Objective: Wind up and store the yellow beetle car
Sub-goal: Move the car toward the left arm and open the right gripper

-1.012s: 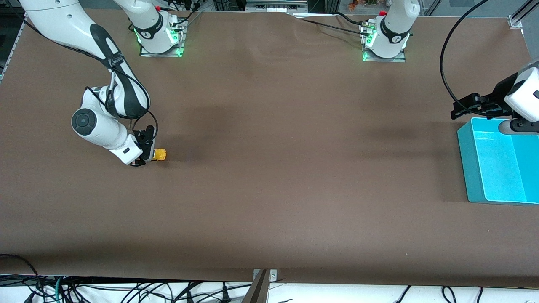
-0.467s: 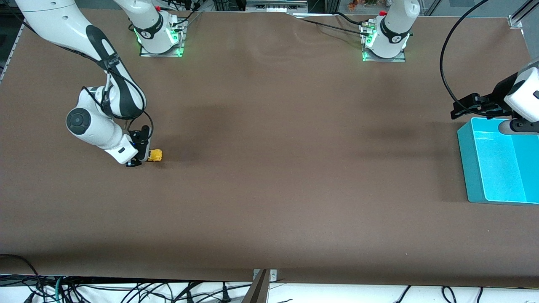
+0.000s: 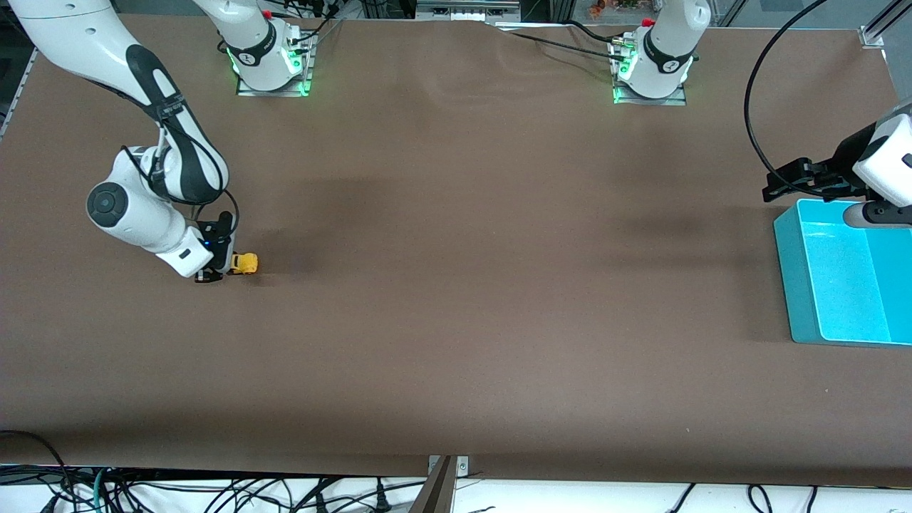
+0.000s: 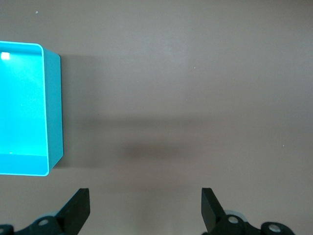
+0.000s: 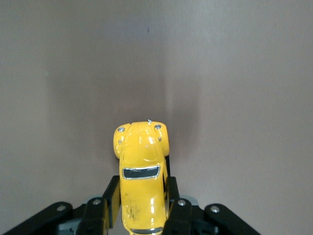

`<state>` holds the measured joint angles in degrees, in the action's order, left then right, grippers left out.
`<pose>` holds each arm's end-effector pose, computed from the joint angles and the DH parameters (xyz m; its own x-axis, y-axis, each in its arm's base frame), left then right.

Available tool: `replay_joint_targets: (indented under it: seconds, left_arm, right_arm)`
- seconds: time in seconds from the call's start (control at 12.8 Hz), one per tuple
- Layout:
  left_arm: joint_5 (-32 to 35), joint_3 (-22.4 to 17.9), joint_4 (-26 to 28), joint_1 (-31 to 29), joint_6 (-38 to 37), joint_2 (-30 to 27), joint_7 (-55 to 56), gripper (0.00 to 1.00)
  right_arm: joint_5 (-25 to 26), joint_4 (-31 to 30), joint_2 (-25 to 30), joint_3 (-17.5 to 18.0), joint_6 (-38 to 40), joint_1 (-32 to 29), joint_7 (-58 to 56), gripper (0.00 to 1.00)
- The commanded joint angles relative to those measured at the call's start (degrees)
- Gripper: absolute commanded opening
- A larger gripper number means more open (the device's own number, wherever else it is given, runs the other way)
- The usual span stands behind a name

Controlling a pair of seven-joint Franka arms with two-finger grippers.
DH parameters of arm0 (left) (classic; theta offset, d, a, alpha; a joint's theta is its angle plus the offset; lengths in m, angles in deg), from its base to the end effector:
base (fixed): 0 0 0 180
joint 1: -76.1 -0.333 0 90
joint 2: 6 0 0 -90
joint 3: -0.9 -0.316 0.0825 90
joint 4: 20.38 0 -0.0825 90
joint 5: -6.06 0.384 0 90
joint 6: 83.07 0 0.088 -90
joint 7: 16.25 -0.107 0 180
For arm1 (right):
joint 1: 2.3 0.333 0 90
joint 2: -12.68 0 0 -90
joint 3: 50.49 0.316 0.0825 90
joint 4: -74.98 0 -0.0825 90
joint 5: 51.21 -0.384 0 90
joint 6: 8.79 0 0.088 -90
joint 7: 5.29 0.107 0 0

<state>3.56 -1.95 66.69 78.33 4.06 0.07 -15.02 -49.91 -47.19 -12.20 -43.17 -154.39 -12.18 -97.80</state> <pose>0.5797 -0.0001 0.5844 0.9940 0.0303 -0.1053 0.0343 -0.9988 0.0360 0.5711 -0.0249 0.2004 -0.0064 0.9991 0.0421 0.9998 0.0072 -0.0194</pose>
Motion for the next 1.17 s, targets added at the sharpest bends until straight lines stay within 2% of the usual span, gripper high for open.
replay_joint_targets:
  seconds: [0.0, 0.39, 0.62, 0.7, 0.78, 0.86, 0.93, 1.01, 1.09]
  left_arm:
    - [-0.6, 0.0, -1.3, 0.1, -0.2, 0.6, 0.4, 1.0]
    - [-0.6, 0.0, -1.3, 0.1, -0.2, 0.6, 0.4, 1.0]
    - [-0.6, 0.0, -1.3, 0.1, -0.2, 0.6, 0.4, 1.0]
    - [-0.6, 0.0, -1.3, 0.1, -0.2, 0.6, 0.4, 1.0]
    - [-0.6, 0.0, -1.3, 0.1, -0.2, 0.6, 0.4, 1.0]
    - [-0.6, 0.0, -1.3, 0.1, -0.2, 0.5, 0.4, 1.0]
    - [-0.6, 0.0, -1.3, 0.1, -0.2, 0.6, 0.4, 1.0]
    - [-0.6, 0.0, -1.3, 0.1, -0.2, 0.6, 0.4, 1.0]
    - [-0.6, 0.0, -1.3, 0.1, -0.2, 0.6, 0.4, 1.0]
  right_arm:
    - [0.4, -0.3, -3.4, 0.3, -2.3, -4.7, -5.5, 0.26]
    - [0.4, 1.0, -4.7, 0.2, -2.2, -9.9, -9.7, 0.26]
    - [-0.1, 2.1, -5.6, 0.2, -2.1, -10.6, -9.7, 0.26]
    - [-0.1, 2.4, -5.7, 0.2, -2.0, -10.6, -9.4, 0.29]
    - [-0.2, 2.5, -5.7, 0.2, -1.9, -10.6, -9.2, 0.38]
    - [-0.2, 3.2, -5.8, 0.2, -1.7, -10.6, -9.2, 0.54]
    - [-0.3, 3.7, -6.0, 0.2, -1.6, -10.6, -8.7, 0.8]
    - [-0.4, 3.9, -5.9, 0.3, -1.7, -10.7, -7.8, 1.0]
    - [-0.6, 5.1, -6.0, 0.4, -1.6, -10.6, -7.7, 1.0]
